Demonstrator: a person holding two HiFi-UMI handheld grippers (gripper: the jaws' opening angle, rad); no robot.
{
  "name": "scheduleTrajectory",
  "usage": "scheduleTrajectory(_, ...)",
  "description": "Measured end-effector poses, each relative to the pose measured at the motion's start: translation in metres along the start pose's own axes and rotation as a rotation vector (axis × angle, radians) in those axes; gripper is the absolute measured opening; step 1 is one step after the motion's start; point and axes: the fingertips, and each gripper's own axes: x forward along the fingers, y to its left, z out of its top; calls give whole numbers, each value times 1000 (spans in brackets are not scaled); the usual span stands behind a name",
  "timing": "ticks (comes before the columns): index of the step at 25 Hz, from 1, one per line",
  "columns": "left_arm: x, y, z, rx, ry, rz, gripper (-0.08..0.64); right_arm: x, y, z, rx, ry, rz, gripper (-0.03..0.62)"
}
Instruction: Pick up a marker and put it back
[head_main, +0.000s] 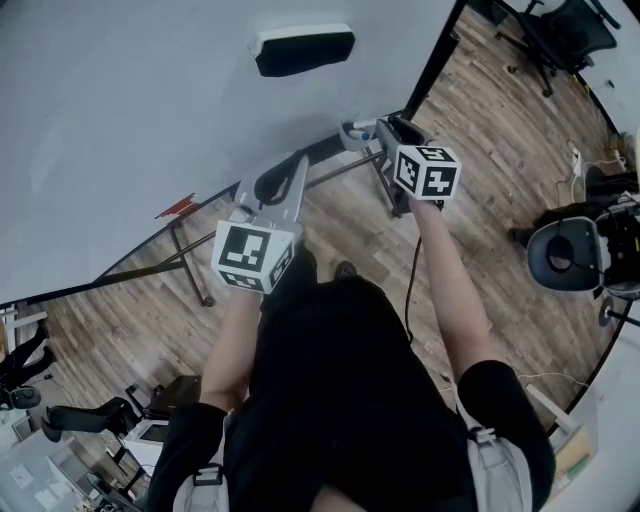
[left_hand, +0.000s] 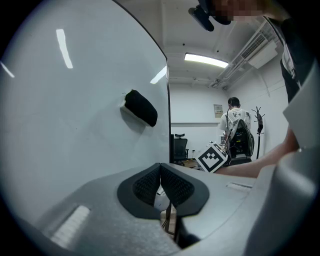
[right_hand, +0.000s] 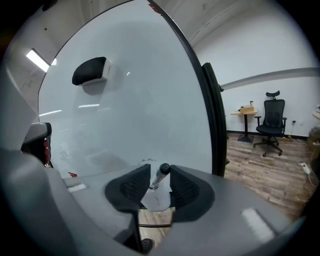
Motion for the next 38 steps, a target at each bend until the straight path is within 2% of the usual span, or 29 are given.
scheduleTrajectory(12, -7, -12, 2, 3, -19, -24, 11, -25, -8, -4, -11, -9, -42, 125)
scheduleTrajectory(21, -11, -26, 3, 1, -36, -58, 11, -61, 1, -2, -55, -44, -65, 117)
scheduleTrajectory(25, -11, -32, 5, 0, -39, -75, 11, -86, 4, 4, -141, -72, -96, 73)
scheduleTrajectory(28, -10, -39, 6, 0, -35, -90, 11, -105, 11, 9, -225, -96, -114, 63)
scheduleTrajectory(31, -8, -48, 8, 5, -32, -107, 11, -119, 25, 16, -266, -132, -77, 28)
scheduleTrajectory(38, -3, -50, 9, 9, -24, -131, 11, -131, 63, 28, -300, -195, 32, 2)
